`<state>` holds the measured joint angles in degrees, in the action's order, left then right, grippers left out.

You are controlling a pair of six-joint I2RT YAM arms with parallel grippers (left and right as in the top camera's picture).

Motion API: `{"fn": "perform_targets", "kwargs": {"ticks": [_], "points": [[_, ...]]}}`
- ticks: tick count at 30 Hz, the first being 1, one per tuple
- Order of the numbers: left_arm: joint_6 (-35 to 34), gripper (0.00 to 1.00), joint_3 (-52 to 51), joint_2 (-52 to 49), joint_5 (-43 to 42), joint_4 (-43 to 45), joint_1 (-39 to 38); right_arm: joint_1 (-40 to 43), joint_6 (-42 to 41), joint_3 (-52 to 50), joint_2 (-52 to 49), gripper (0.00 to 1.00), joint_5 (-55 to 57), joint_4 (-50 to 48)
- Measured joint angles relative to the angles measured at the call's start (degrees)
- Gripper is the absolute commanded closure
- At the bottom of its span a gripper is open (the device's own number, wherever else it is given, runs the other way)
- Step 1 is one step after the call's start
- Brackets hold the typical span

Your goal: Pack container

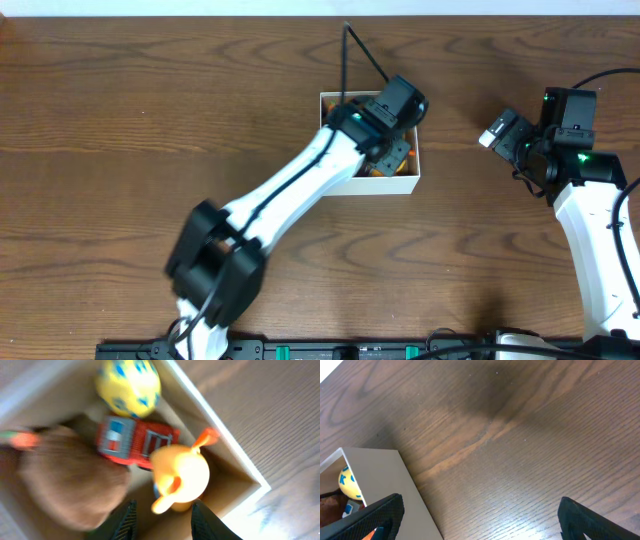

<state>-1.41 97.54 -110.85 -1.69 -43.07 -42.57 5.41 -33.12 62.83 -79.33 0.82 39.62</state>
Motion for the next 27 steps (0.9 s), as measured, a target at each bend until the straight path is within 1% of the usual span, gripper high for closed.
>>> {"fn": "perform_targets", "kwargs": {"ticks": [3, 4, 5, 6, 8, 9, 12, 16, 18, 22, 27], "points": [[0.0, 0.62, 0.0, 5.5, 2.1, -1.2, 0.7, 0.0, 0.0, 0.0, 0.0, 0.01, 0.0, 0.0], [0.0, 0.34, 0.1, 7.4, 3.0, -2.2, 1.2, 0.0, 0.0, 0.0, 0.0, 0.01, 0.0, 0.0], [0.2, 0.27, 0.2, 9.2, 3.9, -3.3, 1.8, 0.0, 0.0, 0.0, 0.0, 0.01, 0.0, 0.0], [0.1, 0.22, 0.3, 10.5, 4.6, -4.3, 2.5, 0.0, 0.0, 0.0, 0.0, 0.01, 0.0, 0.0], [0.0, 0.06, 0.5, 13.1, 6.5, -7.6, 4.6, 0.0, 0.0, 0.0, 0.0, 0.01, 0.0, 0.0], [0.0, 0.02, 0.5, 14.2, 7.2, -9.2, 5.8, 0.0, 0.0, 0.0, 0.0, 0.01, 0.0, 0.0], [-0.2, 0.02, 0.6, 16.3, 8.9, -14.0, 10.8, 0.0, 0.0, 0.0, 0.0, 0.01, 0.0, 0.0], [-0.2, 0.02, 0.7, 16.7, 10.2, -18.4, 17.3, 0.0, 0.0, 0.0, 0.0, 0.01, 0.0, 0.0], [-0.2, 0.02, 0.7, 16.7, 10.5, -19.6, 19.2, 0.0, 0.0, 0.0, 0.0, 0.01, 0.0, 0.0], [-0.3, 0.02, 0.7, 16.7, 11.0, -21.9, 20.4, 0.0, 0.0, 0.0, 0.0, 0.01, 0.0, 0.0], [-0.2, 0.02, 0.7, 16.7, 10.9, -22.3, 20.2, 0.0, 0.0, 0.0, 0.0, 0.01, 0.0, 0.0]]}}
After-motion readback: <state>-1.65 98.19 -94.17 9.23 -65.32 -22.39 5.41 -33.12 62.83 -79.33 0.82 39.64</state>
